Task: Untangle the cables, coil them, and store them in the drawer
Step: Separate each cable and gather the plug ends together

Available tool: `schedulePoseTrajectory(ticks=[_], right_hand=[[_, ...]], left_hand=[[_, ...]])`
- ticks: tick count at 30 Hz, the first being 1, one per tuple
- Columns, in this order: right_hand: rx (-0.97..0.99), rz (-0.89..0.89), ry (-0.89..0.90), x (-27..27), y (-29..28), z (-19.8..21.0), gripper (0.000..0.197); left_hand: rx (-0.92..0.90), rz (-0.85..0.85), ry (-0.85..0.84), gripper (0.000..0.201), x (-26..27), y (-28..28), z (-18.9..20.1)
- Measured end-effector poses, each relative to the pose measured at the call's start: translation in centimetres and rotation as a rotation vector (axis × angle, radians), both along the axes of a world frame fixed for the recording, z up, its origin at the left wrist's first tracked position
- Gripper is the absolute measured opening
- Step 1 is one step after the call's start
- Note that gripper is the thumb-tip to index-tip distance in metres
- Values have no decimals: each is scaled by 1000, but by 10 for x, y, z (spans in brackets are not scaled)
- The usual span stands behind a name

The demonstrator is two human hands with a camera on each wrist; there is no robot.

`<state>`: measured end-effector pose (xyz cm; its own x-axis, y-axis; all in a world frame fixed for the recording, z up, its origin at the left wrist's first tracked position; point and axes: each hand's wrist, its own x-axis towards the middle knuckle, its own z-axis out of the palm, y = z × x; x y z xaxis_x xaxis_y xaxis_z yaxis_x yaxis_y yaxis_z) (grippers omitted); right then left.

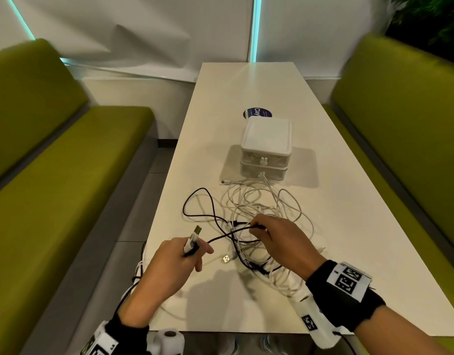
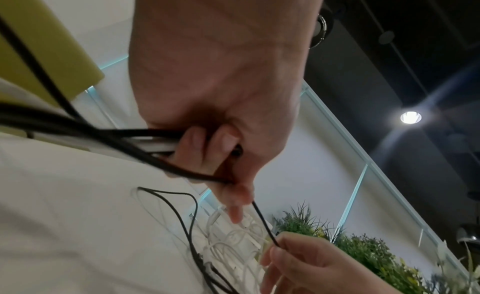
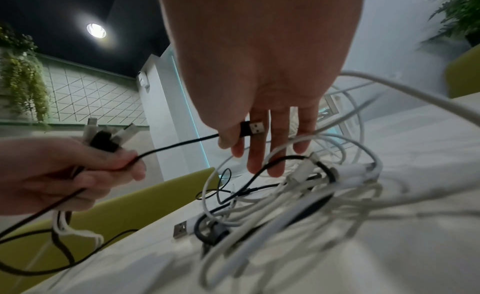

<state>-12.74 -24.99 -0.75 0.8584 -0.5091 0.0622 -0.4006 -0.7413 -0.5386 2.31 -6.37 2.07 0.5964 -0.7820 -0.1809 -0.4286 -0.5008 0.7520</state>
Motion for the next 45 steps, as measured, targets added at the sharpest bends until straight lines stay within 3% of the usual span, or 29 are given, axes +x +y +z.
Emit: schedulePoseTrajectory(ticks=[4,10,15,20,23,26,30,34,45], right_hand=[[-19,6,-11,-1,3,0,18],[-86,56,-3,-2,7,-3,23],[-238,91,-36,3,12,-4,25],[-293,182,78,11,24,-4,20],[-425,150,58,14,28,-7,15],[-494,153,61,18,34,-5,23],[-431,212,120,20,37,-4,28],[-309,256,160,17,36,-7,19],[-198,231,364,14,35,-17,46]], left_hand=[[90,25,-40,30,11,3,-8],[-58,264,-92,33,41,14,-4],[-105,346,-92,40,67,29,-2],[-131,490,-97,32,94,52,-11],[-84,563,-107,30,109,67,-19],[-17,622,-143,29,119,81,-26],[65,667,-177,26,122,91,-35],[175,666,-266,27,113,89,-37],[389,686,-302,22,110,93,-58]])
